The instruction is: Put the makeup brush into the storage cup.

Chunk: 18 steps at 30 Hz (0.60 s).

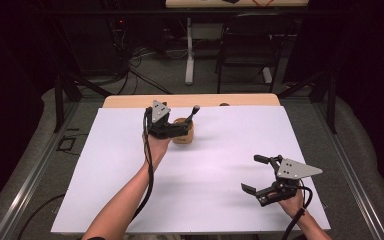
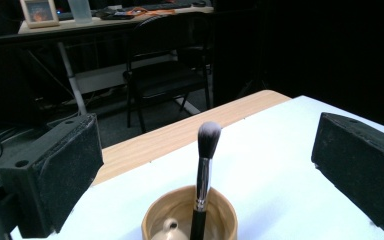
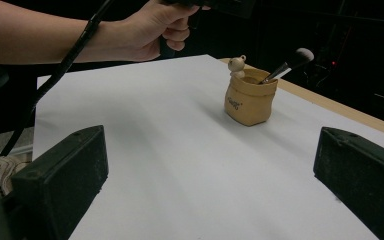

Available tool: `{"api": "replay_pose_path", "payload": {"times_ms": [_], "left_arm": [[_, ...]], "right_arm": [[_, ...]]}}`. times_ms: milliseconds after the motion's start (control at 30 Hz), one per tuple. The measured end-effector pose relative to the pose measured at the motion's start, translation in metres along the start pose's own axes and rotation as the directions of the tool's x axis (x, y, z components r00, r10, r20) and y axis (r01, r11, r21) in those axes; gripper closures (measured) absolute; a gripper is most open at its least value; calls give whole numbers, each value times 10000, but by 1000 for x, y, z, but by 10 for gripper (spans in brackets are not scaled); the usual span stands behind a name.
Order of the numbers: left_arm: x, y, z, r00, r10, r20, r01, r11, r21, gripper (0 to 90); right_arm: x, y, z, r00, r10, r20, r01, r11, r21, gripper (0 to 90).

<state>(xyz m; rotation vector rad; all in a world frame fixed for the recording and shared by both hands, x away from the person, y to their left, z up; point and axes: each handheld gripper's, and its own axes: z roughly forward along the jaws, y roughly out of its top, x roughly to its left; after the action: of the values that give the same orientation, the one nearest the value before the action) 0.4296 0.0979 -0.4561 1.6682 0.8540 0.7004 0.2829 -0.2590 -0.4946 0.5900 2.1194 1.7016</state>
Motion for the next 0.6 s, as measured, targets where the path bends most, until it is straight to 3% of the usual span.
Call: {"api": "replay_pose_path", "payload": {"times_ms": [367,600], "left_arm": [[7,2,-29,9988,100,475,-95,9999,-118,0],[10,1,-52,9962,457,742,-455,9990,-50,0]], "right_arm": [[0,0,-1,10000,52,34,-52,10000,14,0],[0,-1,-2,9999,71,73,-71,9999,84,0]]}}
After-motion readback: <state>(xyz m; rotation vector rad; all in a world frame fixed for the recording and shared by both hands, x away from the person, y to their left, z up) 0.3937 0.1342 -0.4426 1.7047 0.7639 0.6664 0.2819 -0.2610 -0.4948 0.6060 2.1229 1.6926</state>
